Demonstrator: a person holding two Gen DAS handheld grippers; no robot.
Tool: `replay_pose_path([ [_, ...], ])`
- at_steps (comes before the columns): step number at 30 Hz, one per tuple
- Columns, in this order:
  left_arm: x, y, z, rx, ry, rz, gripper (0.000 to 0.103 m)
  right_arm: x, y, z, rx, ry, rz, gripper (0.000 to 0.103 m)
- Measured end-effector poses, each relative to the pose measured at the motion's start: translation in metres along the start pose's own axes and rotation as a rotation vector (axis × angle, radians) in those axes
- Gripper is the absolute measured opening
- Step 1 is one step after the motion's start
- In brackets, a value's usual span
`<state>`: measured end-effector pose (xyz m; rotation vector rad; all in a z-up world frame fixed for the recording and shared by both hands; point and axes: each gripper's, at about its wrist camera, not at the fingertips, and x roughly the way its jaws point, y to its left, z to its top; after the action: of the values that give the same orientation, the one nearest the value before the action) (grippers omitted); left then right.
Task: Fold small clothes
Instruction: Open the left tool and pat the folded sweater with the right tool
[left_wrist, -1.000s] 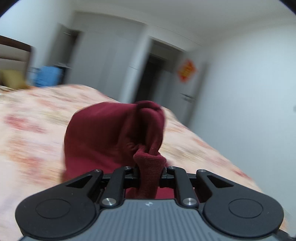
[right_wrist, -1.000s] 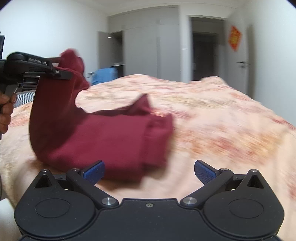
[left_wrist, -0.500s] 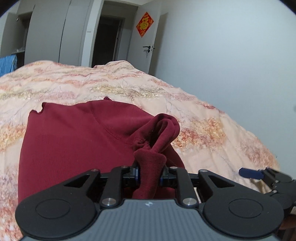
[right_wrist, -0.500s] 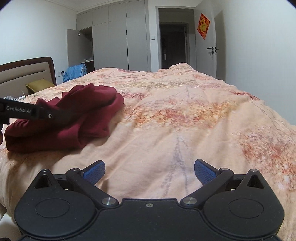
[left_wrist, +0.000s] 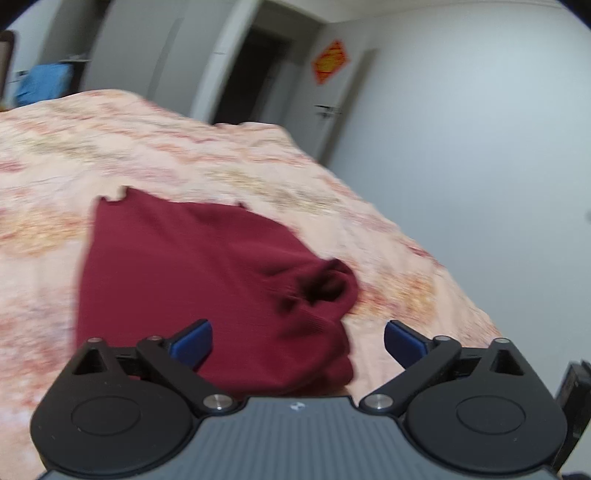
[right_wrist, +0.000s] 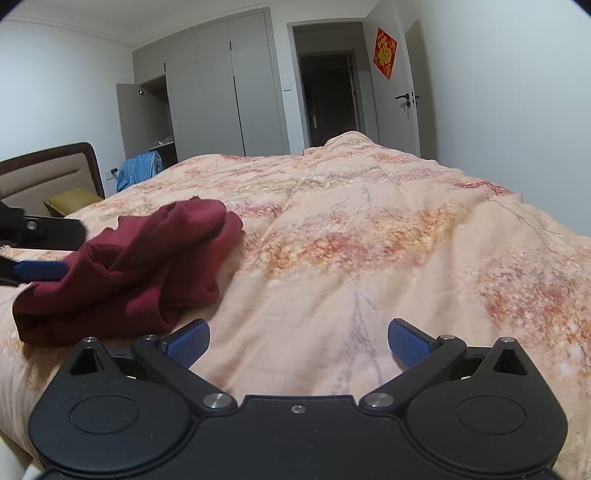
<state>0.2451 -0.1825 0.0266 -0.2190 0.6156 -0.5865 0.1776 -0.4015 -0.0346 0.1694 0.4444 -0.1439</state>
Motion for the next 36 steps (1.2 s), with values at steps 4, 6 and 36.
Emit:
replay_pose_path([
  [4,-0.022,0.022,0.007,-0.103,-0.042,0.116,0.103,0.004,0.012,0.011,0.005,-0.024,0.029,0.103],
  [6,-0.029,0.036,0.008,-0.151,-0.053,0.179,0.103,0.007,0.020,0.020,0.011,-0.037,0.049,0.103],
  [36,-0.036,0.088,-0.039,-0.249,-0.003,0.372,0.103,0.026,0.073,-0.007,0.066,0.040,0.053,0.103],
])
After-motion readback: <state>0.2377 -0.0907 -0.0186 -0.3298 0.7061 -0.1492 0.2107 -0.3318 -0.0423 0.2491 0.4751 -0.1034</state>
